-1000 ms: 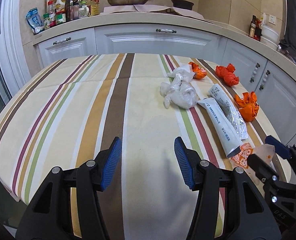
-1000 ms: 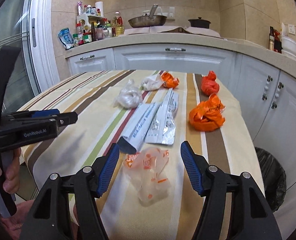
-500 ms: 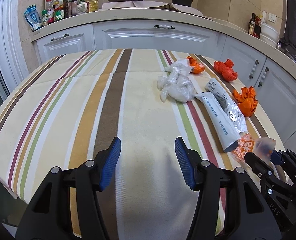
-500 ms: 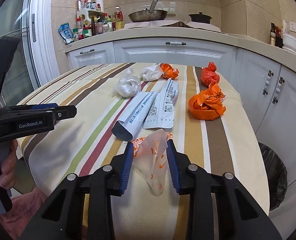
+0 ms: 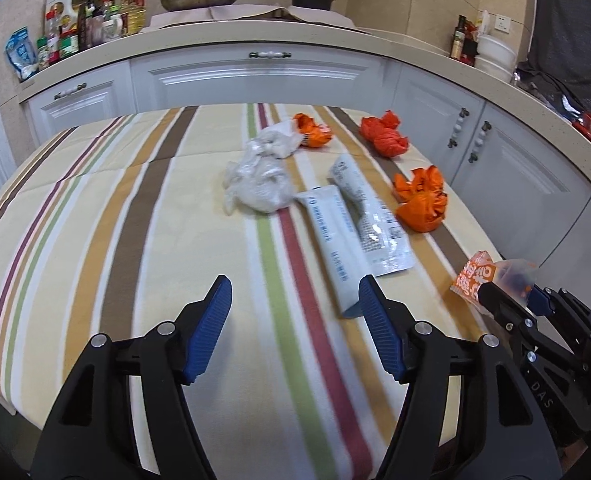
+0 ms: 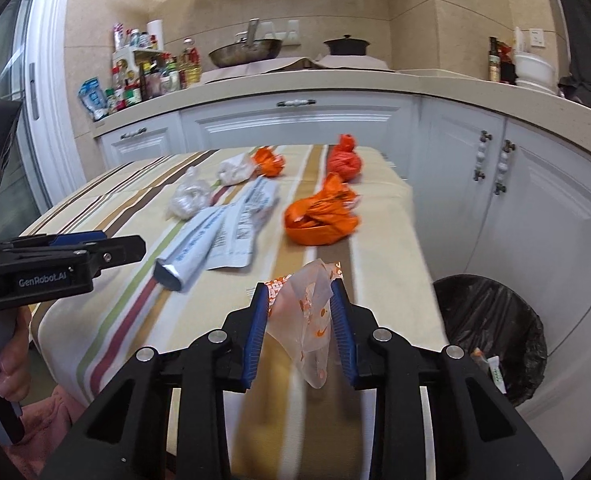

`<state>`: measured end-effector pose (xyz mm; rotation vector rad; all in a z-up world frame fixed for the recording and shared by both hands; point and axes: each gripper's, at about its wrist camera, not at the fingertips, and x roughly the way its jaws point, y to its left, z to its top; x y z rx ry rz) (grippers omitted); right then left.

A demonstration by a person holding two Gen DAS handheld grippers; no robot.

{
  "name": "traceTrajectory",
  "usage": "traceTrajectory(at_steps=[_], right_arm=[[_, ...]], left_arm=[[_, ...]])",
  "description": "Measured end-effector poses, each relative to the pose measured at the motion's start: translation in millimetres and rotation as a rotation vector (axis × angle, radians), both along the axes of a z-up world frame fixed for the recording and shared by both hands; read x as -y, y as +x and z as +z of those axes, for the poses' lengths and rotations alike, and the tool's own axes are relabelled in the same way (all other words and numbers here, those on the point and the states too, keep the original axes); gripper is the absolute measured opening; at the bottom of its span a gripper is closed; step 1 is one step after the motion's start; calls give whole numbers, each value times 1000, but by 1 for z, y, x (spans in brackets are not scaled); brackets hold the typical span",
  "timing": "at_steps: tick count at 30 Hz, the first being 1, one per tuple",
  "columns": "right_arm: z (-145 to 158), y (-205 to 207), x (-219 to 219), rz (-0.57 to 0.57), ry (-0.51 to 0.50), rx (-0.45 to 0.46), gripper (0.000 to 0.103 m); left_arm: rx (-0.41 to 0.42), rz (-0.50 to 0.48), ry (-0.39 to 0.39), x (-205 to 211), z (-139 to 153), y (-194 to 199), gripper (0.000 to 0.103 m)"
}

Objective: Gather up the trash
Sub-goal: 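Grasp the white blue-printed tube with the left tool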

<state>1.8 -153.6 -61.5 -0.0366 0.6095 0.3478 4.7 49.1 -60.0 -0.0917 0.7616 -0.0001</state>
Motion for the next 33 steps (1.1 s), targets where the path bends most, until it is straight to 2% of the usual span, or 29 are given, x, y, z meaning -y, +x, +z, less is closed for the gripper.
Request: traceTrajectory(at_steps=[8,10,13,16,17,21,27,33], right_arm=[[0,8,34,-78,31,11,32],[-2,10,39,-91,35,10,32],[-4,12,45,-108,42,5,32],[-6,15,46,-112,42,0,32],[-6,16,47,-111,42,-1,32],[-7,18,43,-106,35,-3,32],[-6,19,38,-100,17,-3,32],[-3,21,36,-103,3,6,32]], left_arm=[[-36,-22,30,28,-17,24,64],[-44,-17,30,29,-21,26,61],[-54,-13,17,27,-24,28,49],[-53,-17,7,25,-25,29,30],[-53,-21,3,24,-26,29,20],[-33,-24,11,22,-23,26,9],[-6,-15,36,15,-21,20,4],[34,5,58,5,-11,11,3]])
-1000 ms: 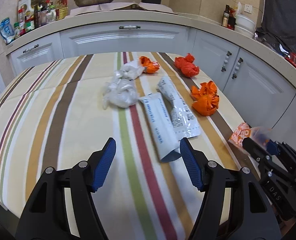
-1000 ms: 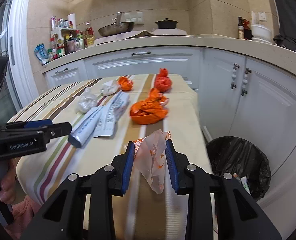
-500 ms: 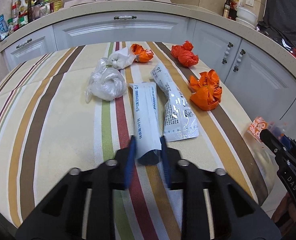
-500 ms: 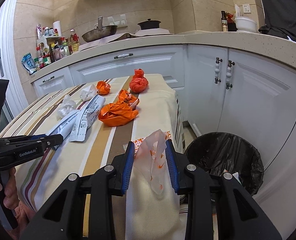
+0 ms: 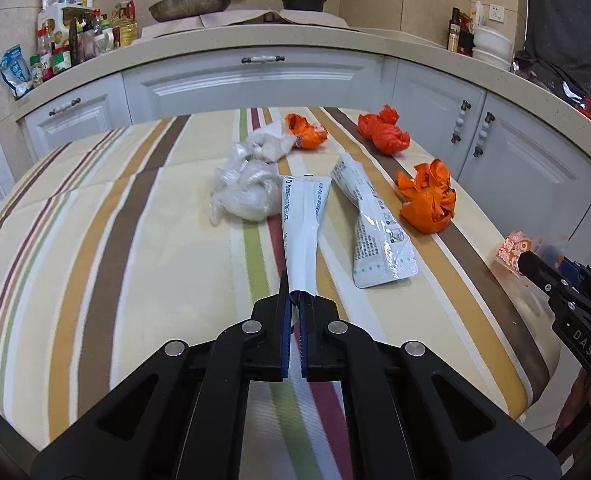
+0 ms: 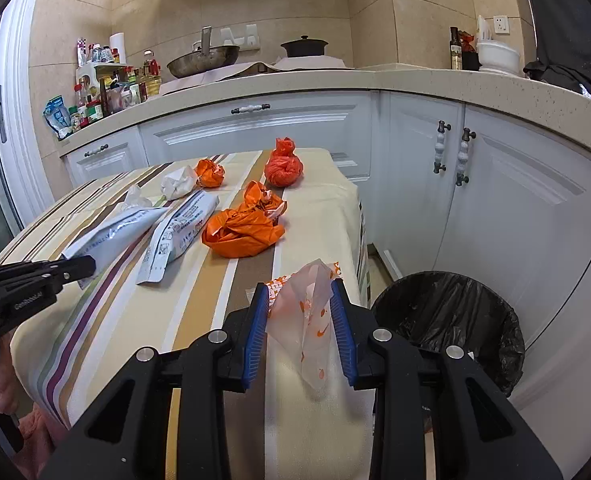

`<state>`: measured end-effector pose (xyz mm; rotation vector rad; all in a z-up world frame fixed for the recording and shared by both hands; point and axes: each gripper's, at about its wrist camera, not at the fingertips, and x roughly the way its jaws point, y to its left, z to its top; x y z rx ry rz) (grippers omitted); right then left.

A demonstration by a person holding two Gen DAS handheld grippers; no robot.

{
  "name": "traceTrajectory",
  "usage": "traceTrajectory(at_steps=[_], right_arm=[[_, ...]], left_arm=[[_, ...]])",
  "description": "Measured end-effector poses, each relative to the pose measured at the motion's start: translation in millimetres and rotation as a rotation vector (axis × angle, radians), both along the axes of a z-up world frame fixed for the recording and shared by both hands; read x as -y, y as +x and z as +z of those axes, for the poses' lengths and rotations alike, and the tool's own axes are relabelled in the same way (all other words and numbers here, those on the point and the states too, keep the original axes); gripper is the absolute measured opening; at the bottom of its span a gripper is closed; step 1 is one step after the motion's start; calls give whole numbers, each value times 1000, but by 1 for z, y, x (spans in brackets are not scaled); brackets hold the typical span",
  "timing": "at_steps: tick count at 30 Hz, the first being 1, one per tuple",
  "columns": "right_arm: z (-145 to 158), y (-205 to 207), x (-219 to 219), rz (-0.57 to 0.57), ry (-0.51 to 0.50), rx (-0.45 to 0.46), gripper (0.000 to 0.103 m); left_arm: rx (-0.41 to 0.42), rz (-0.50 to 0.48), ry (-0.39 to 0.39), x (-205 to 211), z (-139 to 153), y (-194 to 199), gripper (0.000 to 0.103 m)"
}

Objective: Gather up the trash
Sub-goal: 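Grasp the white blue-printed tube with the left tool, then carry the snack bag and tube over the bin and open both tools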

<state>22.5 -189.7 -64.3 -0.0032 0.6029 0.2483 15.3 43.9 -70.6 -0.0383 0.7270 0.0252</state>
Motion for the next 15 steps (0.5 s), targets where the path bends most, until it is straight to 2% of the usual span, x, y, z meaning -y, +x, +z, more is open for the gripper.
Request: traceTrajectory(at_steps=[9,15], right_arm=[[6,-1,2,-26,-29,31,32],[14,-1,17,-77,-46,55,32]], left_arm=[[71,-3,35,-2,22,-15,3],[110,-75,30,21,36,-12,3]])
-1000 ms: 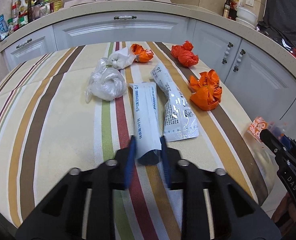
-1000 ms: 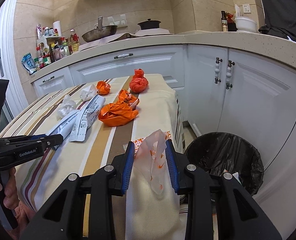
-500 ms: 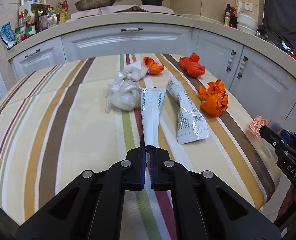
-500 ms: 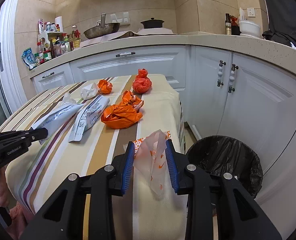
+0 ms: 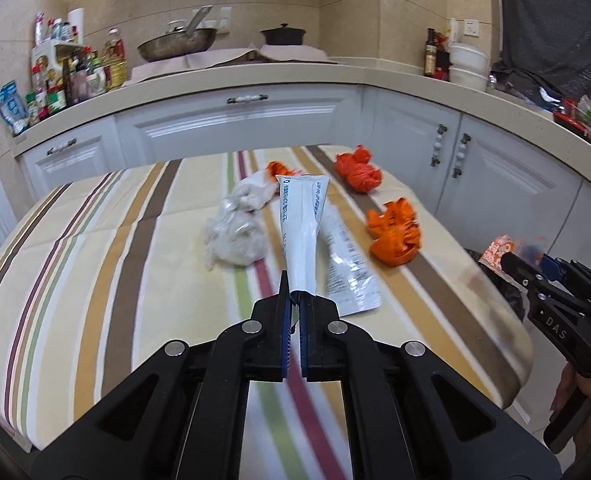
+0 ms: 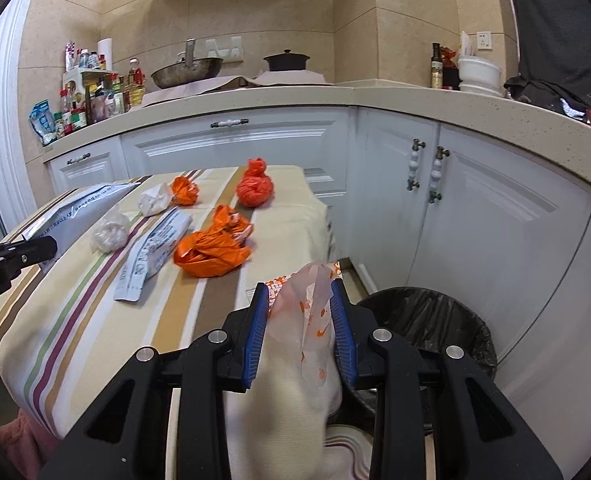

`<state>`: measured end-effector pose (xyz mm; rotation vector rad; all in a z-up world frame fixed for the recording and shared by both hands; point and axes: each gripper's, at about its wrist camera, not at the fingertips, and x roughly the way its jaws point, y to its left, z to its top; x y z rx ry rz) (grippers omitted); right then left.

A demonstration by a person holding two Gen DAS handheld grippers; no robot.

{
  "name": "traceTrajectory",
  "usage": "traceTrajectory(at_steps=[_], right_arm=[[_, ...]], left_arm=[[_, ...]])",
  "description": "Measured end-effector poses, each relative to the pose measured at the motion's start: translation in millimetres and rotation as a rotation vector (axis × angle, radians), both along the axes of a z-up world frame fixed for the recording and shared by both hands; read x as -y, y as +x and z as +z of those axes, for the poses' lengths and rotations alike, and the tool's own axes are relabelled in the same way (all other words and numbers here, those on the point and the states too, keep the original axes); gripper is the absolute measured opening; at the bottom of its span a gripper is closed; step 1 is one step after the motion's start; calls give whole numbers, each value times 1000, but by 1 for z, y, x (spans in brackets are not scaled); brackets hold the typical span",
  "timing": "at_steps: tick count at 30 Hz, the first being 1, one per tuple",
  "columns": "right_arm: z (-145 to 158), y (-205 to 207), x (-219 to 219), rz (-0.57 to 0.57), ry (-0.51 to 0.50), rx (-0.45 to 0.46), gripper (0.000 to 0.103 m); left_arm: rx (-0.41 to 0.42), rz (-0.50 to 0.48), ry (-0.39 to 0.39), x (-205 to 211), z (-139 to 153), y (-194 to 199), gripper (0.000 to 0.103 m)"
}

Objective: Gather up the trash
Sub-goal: 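Carry the snack bag and tube over the bin and open both tools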

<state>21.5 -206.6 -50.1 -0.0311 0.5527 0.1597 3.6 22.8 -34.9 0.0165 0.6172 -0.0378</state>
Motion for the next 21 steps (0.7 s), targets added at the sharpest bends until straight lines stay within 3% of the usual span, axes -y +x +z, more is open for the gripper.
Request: traceTrajectory(at_steps=[8,21], right_arm=[[8,3,46,-128,-38,37,32],[2,19,115,-282,-38,47,32]], left_arm=[[24,-155,3,59,8,21,3],[-16,-376,42,163,-10,50,3]])
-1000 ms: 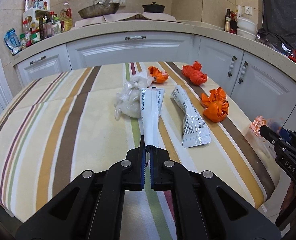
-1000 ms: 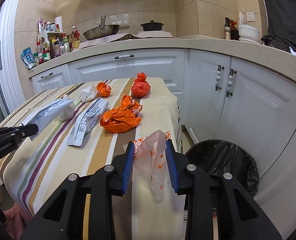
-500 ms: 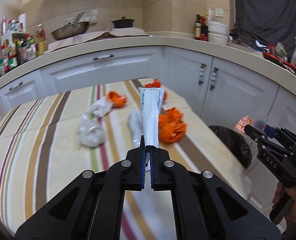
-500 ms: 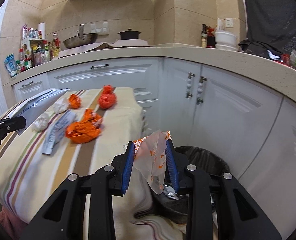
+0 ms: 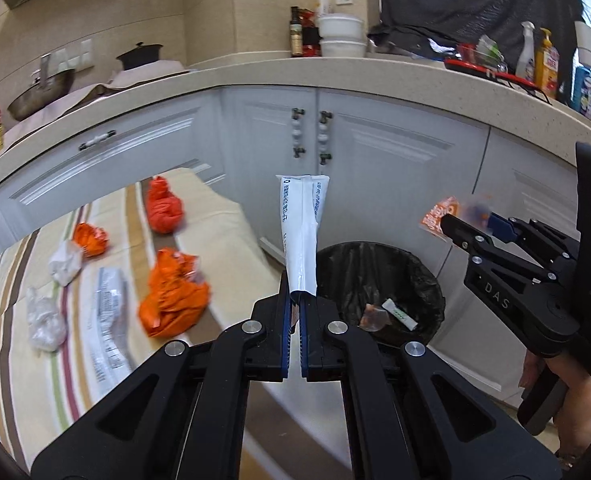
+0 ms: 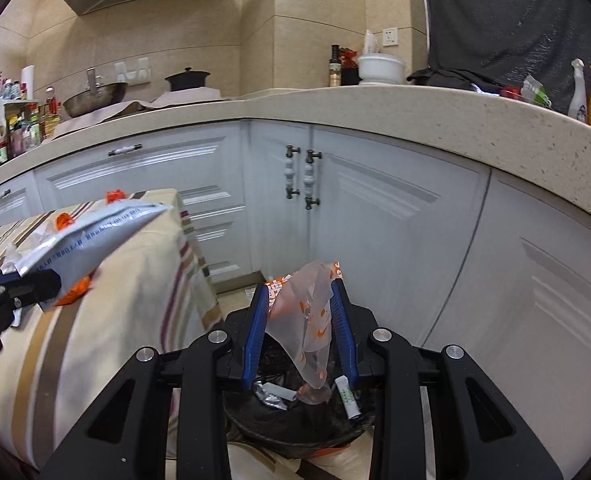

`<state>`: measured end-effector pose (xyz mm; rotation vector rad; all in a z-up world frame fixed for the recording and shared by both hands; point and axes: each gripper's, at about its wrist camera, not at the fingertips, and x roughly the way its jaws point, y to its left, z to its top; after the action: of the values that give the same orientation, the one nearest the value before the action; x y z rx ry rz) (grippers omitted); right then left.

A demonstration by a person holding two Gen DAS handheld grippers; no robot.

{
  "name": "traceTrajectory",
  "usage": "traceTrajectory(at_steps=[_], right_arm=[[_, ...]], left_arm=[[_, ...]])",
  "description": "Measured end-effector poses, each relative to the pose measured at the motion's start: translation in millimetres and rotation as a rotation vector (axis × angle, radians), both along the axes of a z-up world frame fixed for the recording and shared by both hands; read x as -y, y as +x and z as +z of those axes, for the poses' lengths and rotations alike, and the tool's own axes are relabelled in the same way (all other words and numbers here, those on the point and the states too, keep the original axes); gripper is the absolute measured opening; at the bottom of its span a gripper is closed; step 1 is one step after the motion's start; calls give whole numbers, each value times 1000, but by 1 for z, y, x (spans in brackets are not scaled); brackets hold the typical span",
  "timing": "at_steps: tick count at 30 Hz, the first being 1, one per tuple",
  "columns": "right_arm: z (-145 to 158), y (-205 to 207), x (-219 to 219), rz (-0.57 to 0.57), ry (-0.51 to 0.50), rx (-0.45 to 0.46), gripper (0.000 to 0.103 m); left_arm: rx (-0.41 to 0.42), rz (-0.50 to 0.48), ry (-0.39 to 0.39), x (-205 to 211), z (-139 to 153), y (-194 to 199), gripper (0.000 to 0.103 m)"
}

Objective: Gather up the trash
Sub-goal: 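Carry the snack bag and tube over the bin and open both tools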

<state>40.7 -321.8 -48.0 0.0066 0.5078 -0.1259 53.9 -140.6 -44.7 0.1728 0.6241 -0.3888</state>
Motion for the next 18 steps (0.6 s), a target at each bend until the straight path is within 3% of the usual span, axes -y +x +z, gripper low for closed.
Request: traceTrajectory(at_steps=[14,16,18], right_arm=[[-16,26,36,-31,31,-17,33],[-20,32,40,-30,42,-26,39],[-24,38,44,-39,49,-32,44]], left_arm=[[-62,-5,28,56,-24,40,4],[-71,12,32,61,-28,47,12],[-107,23,16,64,-31,55,26]])
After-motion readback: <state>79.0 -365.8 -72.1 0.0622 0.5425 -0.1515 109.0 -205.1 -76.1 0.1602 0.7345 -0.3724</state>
